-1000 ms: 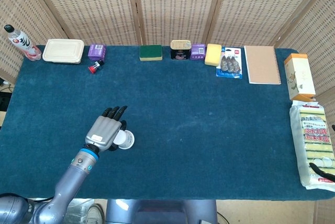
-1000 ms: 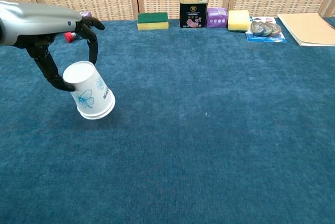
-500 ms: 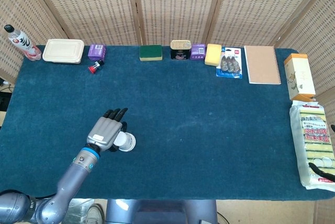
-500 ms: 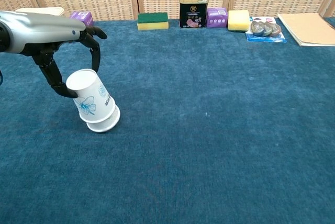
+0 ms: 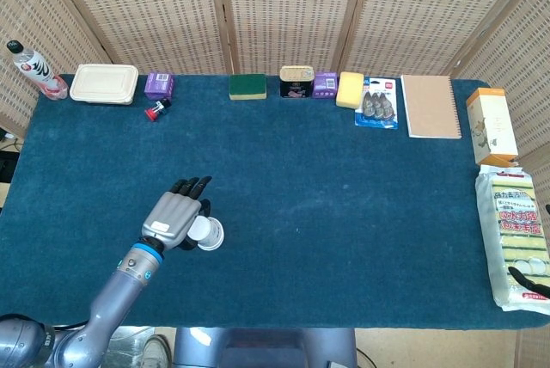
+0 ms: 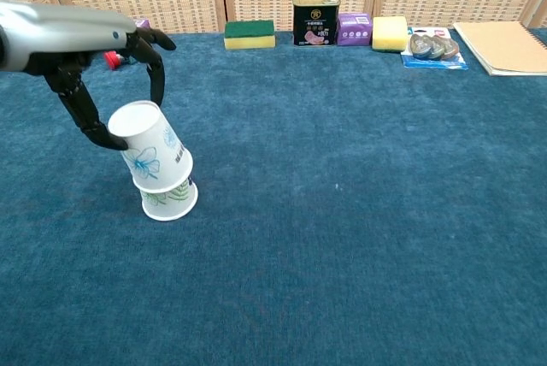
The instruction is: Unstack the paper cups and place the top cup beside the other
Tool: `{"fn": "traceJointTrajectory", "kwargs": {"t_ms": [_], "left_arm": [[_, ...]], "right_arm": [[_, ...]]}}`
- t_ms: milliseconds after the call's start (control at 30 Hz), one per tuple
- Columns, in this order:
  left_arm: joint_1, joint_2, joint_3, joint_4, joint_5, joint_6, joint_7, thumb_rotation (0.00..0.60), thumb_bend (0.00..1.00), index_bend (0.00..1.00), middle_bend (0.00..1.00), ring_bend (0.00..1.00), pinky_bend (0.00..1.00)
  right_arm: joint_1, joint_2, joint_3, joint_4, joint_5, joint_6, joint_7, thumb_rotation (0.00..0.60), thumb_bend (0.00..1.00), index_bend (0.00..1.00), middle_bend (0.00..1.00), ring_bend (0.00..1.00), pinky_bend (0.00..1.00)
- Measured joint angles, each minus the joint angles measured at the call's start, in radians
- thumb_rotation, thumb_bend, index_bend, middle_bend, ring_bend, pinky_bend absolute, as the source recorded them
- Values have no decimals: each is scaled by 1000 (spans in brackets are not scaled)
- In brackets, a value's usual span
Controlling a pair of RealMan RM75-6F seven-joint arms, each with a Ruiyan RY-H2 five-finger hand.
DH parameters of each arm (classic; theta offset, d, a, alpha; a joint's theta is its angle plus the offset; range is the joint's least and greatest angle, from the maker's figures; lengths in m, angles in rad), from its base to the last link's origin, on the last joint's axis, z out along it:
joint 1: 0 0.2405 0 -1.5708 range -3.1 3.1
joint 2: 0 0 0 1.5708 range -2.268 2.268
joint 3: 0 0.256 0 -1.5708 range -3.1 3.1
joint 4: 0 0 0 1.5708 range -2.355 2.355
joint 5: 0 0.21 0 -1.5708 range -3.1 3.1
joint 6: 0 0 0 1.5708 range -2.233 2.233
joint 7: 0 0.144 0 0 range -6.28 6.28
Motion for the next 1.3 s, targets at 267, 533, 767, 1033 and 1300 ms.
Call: {"fn": "traceJointTrajectory", "kwargs": {"t_ms": [267, 533, 767, 1033, 1300], "left_arm": [[36, 152, 6, -113, 72, 38, -34, 600, 170, 416, 0, 0, 75], [92, 250, 47, -107, 142, 0, -120, 600, 170, 416, 0, 0, 75], [118, 233, 80, 2, 161, -60, -177, 600, 170, 416, 0, 0, 75], [143, 118, 110, 163, 231, -110, -222, 600, 169, 416, 0, 0, 75], [156, 25, 122, 244, 256, -123, -208, 600, 170, 416, 0, 0, 75]], "right_arm": [[2, -3, -4, -7, -10, 1, -20, 600, 63, 32, 0, 0, 0], [2, -5, -7, -15, -11, -1, -33, 600, 64, 32, 0, 0, 0], [4, -4, -9, -21, -15, -2, -38, 600, 63, 32, 0, 0, 0], [5, -2, -8, -20, -11, -6, -36, 600, 63, 32, 0, 0, 0], [5, 1, -7, -20, -8, -7, -29, 600, 63, 32, 0, 0, 0]]}}
